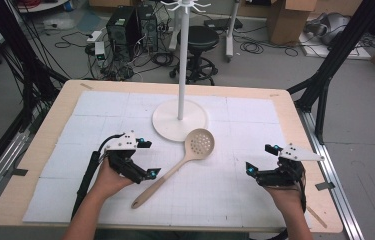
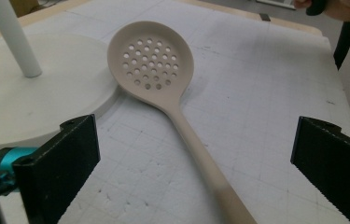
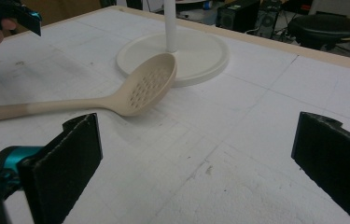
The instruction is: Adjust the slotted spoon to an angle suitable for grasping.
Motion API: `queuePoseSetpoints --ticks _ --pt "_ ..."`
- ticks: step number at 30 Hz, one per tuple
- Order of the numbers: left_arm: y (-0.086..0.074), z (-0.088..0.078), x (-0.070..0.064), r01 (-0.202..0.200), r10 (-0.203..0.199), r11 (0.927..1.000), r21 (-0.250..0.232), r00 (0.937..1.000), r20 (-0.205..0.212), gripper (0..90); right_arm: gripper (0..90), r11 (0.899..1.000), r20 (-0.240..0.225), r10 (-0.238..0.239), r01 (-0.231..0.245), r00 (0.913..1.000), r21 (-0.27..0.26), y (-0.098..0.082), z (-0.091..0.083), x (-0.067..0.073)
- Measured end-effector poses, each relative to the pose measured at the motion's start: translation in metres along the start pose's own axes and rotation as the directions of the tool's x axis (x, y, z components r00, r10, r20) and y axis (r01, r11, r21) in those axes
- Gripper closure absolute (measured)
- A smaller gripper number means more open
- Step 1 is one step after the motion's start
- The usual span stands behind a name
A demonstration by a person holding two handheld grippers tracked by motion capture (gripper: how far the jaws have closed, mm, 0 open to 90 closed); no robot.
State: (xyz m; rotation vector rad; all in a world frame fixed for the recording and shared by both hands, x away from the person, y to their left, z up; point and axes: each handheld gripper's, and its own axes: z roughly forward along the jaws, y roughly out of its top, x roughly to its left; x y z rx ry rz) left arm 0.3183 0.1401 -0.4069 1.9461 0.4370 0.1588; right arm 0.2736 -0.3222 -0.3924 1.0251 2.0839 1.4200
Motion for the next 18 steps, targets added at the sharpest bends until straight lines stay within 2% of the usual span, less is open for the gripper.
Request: queuePoseSetpoints --ticks 4,7,10,13,14,18 --pt "0.002 0.015 -0.002 0.004 -0.004 0.9987 0.05 1.0 -0.005 1.7 0.4 1.0 0.0 0.002 -0.002 1.0 0.001 0.0 0.0 0.0" --pt "0.002 0.024 -0.003 0.004 -0.003 0.9945 0.105 0.9999 -0.012 1.8 0.4 1.0 -0.001 0.0 0.001 1.0 0.003 -0.001 0.0 -0.001" --pt "0.001 0.03 -0.005 -0.009 0.011 0.9902 0.139 0.9998 -0.017 1.8 0.4 1.0 -0.001 0.001 -0.001 1.0 0.005 -0.001 0.0 -0.001" --pt "-0.001 0.036 -0.008 -0.018 0.02 0.9848 0.173 0.9997 -0.011 5.7 0.4 1.0 -0.002 -0.002 0.002 1.0 0.008 -0.001 0.001 0.0" --pt "-0.001 0.038 -0.008 -0.021 0.022 0.9841 0.176 0.9998 -0.001 12.0 0.4 1.0 -0.001 -0.004 0.004 1.0 0.008 -0.001 0.001 0.0" --pt "-0.003 0.043 -0.009 -0.031 0.033 0.9759 0.216 0.9994 -0.004 14.7 0.4 1.0 -0.001 -0.008 0.008 1.0 0.011 -0.002 0.001 0.0"
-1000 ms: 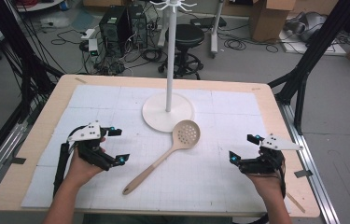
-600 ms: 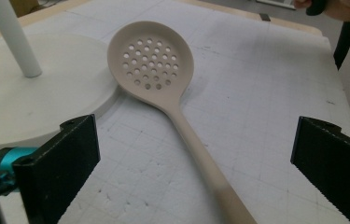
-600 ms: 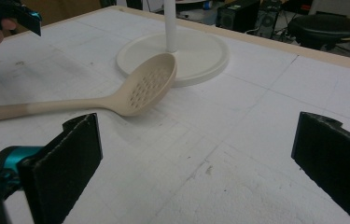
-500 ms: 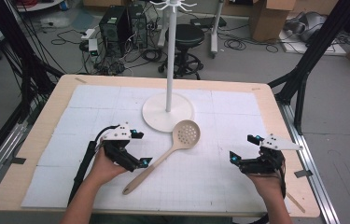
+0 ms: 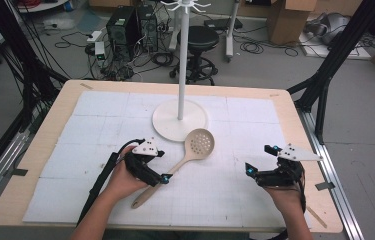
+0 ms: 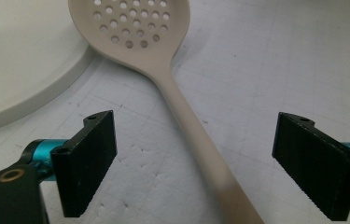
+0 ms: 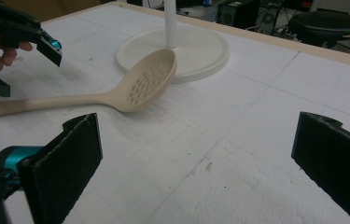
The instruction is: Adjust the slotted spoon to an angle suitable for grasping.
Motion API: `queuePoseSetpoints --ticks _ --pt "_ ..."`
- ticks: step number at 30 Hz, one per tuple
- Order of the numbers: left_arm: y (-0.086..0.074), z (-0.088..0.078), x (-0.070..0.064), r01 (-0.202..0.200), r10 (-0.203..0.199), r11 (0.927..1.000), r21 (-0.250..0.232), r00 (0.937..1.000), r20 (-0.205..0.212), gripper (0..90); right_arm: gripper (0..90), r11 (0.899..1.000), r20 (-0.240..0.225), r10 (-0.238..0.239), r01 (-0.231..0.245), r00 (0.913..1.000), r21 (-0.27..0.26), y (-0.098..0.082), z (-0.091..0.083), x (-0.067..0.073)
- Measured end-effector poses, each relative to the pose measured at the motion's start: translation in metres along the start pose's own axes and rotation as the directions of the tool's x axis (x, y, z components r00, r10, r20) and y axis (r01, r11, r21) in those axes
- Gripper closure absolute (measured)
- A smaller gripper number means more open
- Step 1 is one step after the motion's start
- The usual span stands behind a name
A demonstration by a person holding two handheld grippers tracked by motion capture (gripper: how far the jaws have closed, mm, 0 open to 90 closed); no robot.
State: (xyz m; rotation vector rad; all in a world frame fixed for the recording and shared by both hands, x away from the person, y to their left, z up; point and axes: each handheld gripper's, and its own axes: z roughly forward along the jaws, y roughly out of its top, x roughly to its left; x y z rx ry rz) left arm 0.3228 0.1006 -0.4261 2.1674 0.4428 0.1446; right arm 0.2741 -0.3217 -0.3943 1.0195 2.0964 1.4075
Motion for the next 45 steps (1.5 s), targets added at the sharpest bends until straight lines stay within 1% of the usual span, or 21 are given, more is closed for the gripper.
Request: queuePoseSetpoints --ticks 2,5,6,10,12,13,14,16,17,22,25,27,29,31,32,34,35,36,39,42,45 --pt "-0.001 0.001 0.0 0.003 -0.003 0.9997 0.023 1.0 0.001 19.1 0.4 1.0 0.001 0.002 -0.002 1.0 0.002 0.0 0.0 0.0" --pt "-0.002 0.004 -0.001 -0.004 0.004 0.999 0.045 0.9999 0.014 29.5 0.4 1.0 0.004 -0.004 0.004 1.0 0.009 -0.001 0.001 0.0" --pt "-0.002 0.005 -0.001 -0.008 0.008 0.9977 0.067 0.9999 0.014 30.6 0.4 1.0 0.003 -0.002 0.002 1.0 0.011 -0.001 0.001 0.0" --pt "-0.003 0.012 -0.004 -0.019 0.017 0.9932 0.115 0.9997 0.016 37.7 0.4 1.0 0.006 -0.005 0.004 1.0 0.017 -0.002 0.002 0.0" --pt "-0.004 0.018 -0.006 -0.025 0.022 0.9887 0.148 0.9996 0.019 46.1 0.4 1.0 0.006 -0.012 0.012 0.9999 0.016 -0.002 0.003 0.0" --pt "-0.004 0.019 -0.006 -0.037 0.034 0.986 0.162 0.9992 0.023 50.6 0.4 1.0 0.004 -0.009 0.009 1.0 0.021 -0.002 0.003 0.001" --pt "-0.004 0.02 -0.008 -0.055 0.053 0.985 0.163 0.9985 0.015 50.8 0.4 1.0 0.005 -0.009 0.009 1.0 0.021 -0.002 0.003 0.001" --pt "-0.004 0.02 -0.009 -0.063 0.06 0.9845 0.164 0.9979 0.025 54.5 0.4 1.0 0.006 -0.012 0.012 0.9999 0.022 -0.002 0.003 0.001" --pt "-0.003 0.019 -0.01 -0.063 0.058 0.9839 0.168 0.9978 0.032 58.9 0.4 1.0 0.007 -0.014 0.014 0.9999 0.022 -0.002 0.003 0.001" --pt "-0.001 0.019 -0.011 -0.068 0.066 0.9807 0.183 0.9976 0.021 60.4 0.4 1.0 0.006 -0.009 0.009 0.9999 0.022 -0.002 0.003 0.001" --pt "-0.001 0.018 -0.011 -0.067 0.068 0.9787 0.194 0.9977 0.003 62.8 0.4 1.0 0.006 -0.009 0.009 0.9999 0.023 -0.002 0.002 0.001" --pt "-0.001 0.017 -0.009 -0.055 0.055 0.9786 0.198 0.9984 0.006 65.0 0.5 1.0 0.006 -0.008 0.008 1.0 0.023 -0.002 0.002 0.001" --pt "-0.001 0.015 -0.008 -0.056 0.057 0.9766 0.207 0.9984 0.005 66.9 0.4 1.0 0.006 -0.008 0.008 0.9999 0.023 -0.002 0.002 0.001" --pt "-0.001 0.015 -0.009 -0.056 0.056 0.9767 0.207 0.9984 0.006 68.5 0.4 1.0 0.005 -0.009 0.009 0.9999 0.024 -0.002 0.002 0.001" --pt "0.0 0.015 -0.009 -0.066 0.066 0.9737 0.218 0.9978 0.011 69.1 0.5 1.0 0.006 -0.01 0.01 0.9999 0.024 -0.002 0.002 0.001" --pt "0.0 0.015 -0.009 -0.067 0.065 0.974 0.217 0.9978 0.016 70.7 0.5 1.0 0.006 -0.009 0.009 0.9999 0.022 -0.002 0.002 0.001" --pt "0.0 0.015 -0.01 -0.074 0.071 0.9717 0.224 0.9973 0.019 71.4 0.4 1.0 0.006 -0.01 0.01 0.9999 0.023 -0.002 0.002 0.001" --pt "0.001 0.015 -0.011 -0.075 0.072 0.9717 0.224 0.9972 0.021 72.1 0.4 1.0 0.005 -0.009 0.009 0.9999 0.022 -0.002 0.002 0.001" --pt "0.003 0.015 -0.012 -0.1 0.093 0.9653 0.242 0.9949 0.037 75.1 0.4 1.0 0.004 -0.01 0.01 0.9999 0.022 -0.002 0.002 0.001" --pt "0.004 0.016 -0.015 -0.153 0.143 0.9567 0.248 0.9881 0.057 76.1 0.4 1.0 0.004 -0.01 0.01 0.9999 0.022 -0.002 0.002 0.001" --pt "0.006 0.017 -0.015 -0.158 0.147 0.9524 0.261 0.9872 0.062 76.1 0.4 1.0 0.006 -0.014 0.013 0.9999 0.019 -0.002 0.002 0.001"
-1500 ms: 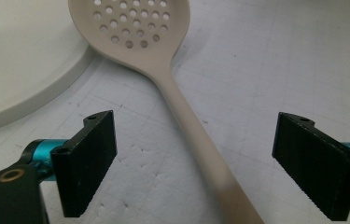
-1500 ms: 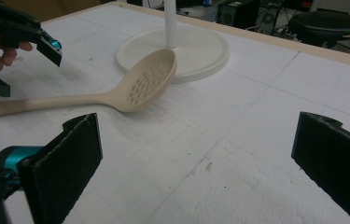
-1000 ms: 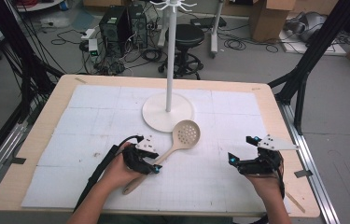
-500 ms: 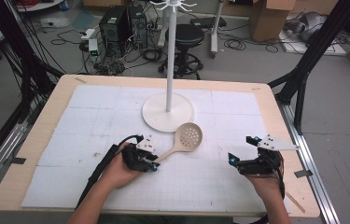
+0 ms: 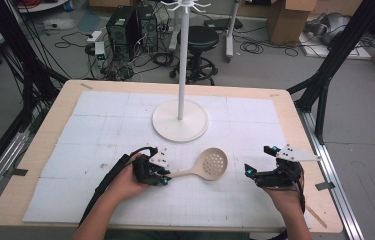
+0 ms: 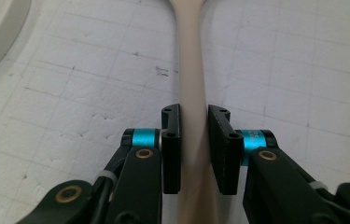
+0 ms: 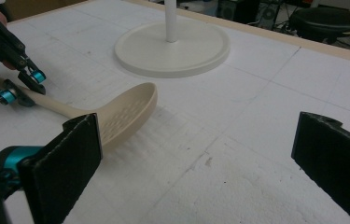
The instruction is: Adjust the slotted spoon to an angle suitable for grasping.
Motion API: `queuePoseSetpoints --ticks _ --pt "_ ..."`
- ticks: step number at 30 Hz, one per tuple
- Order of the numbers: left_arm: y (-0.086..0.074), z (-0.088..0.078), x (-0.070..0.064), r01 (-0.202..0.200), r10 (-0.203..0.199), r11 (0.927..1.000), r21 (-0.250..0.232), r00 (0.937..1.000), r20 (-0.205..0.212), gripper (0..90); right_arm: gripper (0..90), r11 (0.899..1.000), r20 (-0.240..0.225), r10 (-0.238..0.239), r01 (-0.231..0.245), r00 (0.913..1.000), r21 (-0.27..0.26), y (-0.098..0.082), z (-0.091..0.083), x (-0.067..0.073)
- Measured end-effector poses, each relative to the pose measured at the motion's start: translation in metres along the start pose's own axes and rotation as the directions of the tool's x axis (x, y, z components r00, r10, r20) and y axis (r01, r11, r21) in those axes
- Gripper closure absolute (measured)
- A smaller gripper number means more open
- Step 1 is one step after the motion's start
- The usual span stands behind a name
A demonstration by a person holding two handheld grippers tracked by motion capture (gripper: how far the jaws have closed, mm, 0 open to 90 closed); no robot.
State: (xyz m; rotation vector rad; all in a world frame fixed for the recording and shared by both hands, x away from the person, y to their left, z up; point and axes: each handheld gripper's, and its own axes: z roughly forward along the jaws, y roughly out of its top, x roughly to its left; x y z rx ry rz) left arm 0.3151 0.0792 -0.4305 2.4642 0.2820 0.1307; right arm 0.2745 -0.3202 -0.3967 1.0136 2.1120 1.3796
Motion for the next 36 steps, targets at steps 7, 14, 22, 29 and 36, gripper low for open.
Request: queuePoseSetpoints --ticks 7,14,22,29,36 --pt "0.002 0.003 0.001 -0.005 0.005 0.9998 -0.019 0.9998 0.019 76.1 0.5 1.0 -0.003 0.002 -0.002 1.0 0.003 0.0 0.0 0.0" --pt "0.02 0.016 -0.002 -0.054 0.054 0.9986 -0.004 0.998 0.034 76.0 0.5 1.0 -0.004 -0.004 0.004 1.0 -0.003 0.001 0.0 0.001" --pt "0.027 0.02 -0.005 -0.036 0.036 0.9993 -0.005 0.9981 0.051 68.0 0.4 1.0 -0.001 0.002 -0.002 1.0 -0.01 0.0 -0.003 -0.001" --pt "0.004 -0.005 -0.008 -0.002 0.003 0.999 -0.044 0.9996 0.029 61.0 0.4 1.0 0.006 0.011 -0.011 0.9999 -0.013 -0.001 -0.007 -0.003" --pt "-0.032 -0.029 -0.001 0.068 -0.07 0.9954 -0.068 0.9974 -0.019 56.1 0.4 1.0 0.005 0.015 -0.015 0.9999 -0.009 -0.002 -0.007 -0.002"
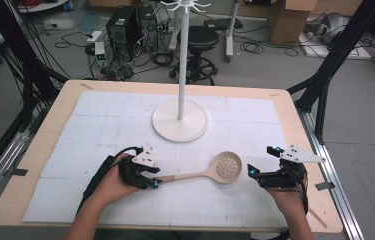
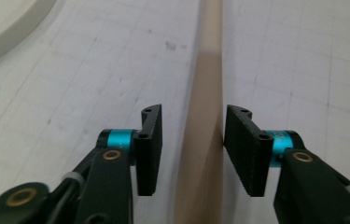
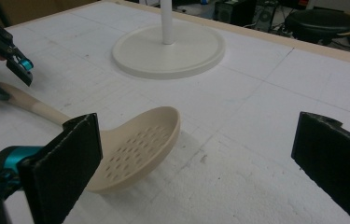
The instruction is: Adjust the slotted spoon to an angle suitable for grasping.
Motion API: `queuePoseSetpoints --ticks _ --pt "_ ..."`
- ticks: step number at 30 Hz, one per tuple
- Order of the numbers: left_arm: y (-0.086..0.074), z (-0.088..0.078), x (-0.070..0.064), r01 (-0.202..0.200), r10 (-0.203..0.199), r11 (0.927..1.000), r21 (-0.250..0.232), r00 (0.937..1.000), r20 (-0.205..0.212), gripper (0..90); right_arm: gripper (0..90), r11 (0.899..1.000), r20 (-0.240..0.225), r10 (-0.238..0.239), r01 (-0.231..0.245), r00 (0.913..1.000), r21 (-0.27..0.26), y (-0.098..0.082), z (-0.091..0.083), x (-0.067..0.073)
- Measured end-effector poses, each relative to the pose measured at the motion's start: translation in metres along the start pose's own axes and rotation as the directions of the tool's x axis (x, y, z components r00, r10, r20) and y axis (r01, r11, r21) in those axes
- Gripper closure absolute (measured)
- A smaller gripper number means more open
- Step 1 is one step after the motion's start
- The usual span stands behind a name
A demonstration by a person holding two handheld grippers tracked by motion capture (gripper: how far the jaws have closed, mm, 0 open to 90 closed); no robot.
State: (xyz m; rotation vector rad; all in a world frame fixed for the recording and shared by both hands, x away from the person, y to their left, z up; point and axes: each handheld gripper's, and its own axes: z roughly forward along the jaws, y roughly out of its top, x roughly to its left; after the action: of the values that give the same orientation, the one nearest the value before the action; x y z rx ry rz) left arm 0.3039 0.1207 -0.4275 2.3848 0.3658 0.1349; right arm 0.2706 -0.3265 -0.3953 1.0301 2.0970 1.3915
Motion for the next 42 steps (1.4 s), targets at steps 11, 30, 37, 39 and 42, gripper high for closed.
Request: queuePoseSetpoints --ticks 11,30,37,39,42 --pt "-0.013 -0.003 -0.001 -0.035 0.034 0.9994 0.01 0.9991 0.023 66.1 0.4 1.0 0.0 -0.008 0.008 1.0 0.009 -0.001 0.002 0.001" --pt "0.026 0.033 -0.005 -0.099 0.099 0.9951 -0.006 0.9926 0.07 67.0 0.5 1.0 -0.007 -0.007 0.007 0.9999 0.005 0.0 0.003 0.002" --pt "0.046 0.05 -0.01 -0.136 0.135 0.9908 -0.004 0.9866 0.091 67.1 0.4 1.0 -0.012 -0.006 0.006 0.9999 0.007 0.0 0.003 0.002" --pt "0.05 0.053 -0.011 -0.139 0.139 0.9903 -0.004 0.9859 0.093 67.0 0.5 1.0 -0.012 -0.007 0.007 0.9999 0.007 0.0 0.003 0.002" --pt "0.051 0.054 -0.01 -0.139 0.138 0.9903 -0.006 0.9864 0.089 66.7 0.5 1.0 -0.009 -0.009 0.009 0.9999 0.003 0.0 0.003 0.002"
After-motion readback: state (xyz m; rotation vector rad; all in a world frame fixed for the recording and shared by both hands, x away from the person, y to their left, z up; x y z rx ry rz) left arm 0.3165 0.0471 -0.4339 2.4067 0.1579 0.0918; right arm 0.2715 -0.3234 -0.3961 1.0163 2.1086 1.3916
